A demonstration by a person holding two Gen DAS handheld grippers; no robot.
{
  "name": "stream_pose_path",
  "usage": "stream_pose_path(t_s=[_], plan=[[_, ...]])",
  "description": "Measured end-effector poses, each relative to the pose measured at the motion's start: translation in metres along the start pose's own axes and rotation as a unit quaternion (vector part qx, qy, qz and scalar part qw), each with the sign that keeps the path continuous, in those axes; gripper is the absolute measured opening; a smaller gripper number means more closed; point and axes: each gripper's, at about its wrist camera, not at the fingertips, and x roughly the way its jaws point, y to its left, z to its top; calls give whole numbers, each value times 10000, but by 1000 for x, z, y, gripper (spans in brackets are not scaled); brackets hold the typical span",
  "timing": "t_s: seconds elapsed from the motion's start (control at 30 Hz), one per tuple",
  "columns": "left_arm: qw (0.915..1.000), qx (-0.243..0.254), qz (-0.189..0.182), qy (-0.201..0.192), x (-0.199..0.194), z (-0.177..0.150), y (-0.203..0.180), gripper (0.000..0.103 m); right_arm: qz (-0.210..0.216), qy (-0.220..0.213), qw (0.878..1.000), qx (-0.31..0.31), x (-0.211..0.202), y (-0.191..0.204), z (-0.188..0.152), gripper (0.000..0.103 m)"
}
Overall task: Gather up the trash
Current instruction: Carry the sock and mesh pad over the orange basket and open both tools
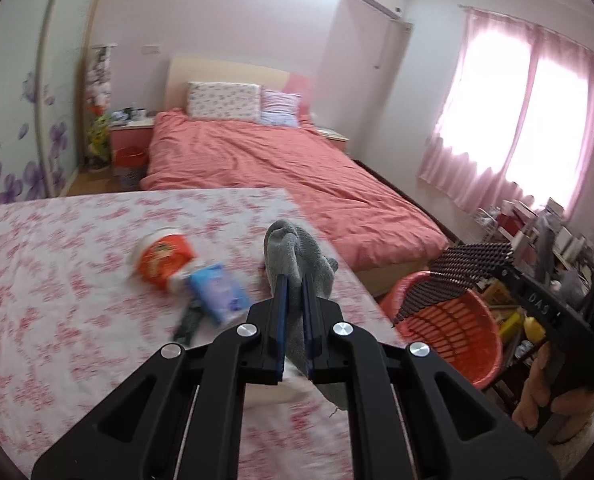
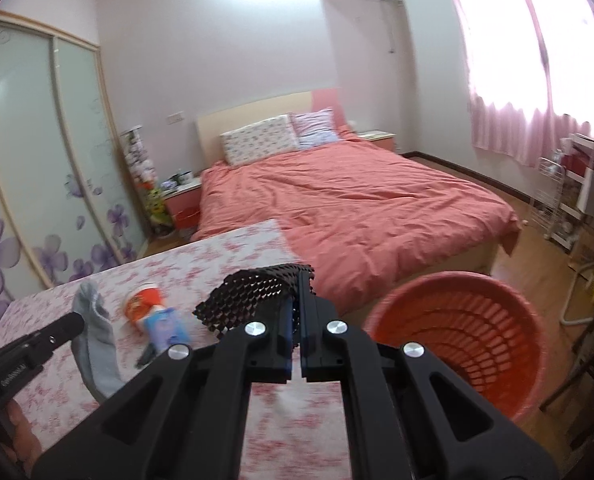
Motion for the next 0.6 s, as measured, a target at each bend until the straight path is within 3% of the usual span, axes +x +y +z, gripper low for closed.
stream_pose_path(t_s=[0.23, 0.6], plan=[[9984, 308, -460, 134, 28, -3, -48, 7, -545, -47, 9982, 260, -8, -60, -5, 4], [9916, 658, -1038, 394, 70, -11, -111, 7, -983, -32, 9930, 655, -10, -127, -13, 4]])
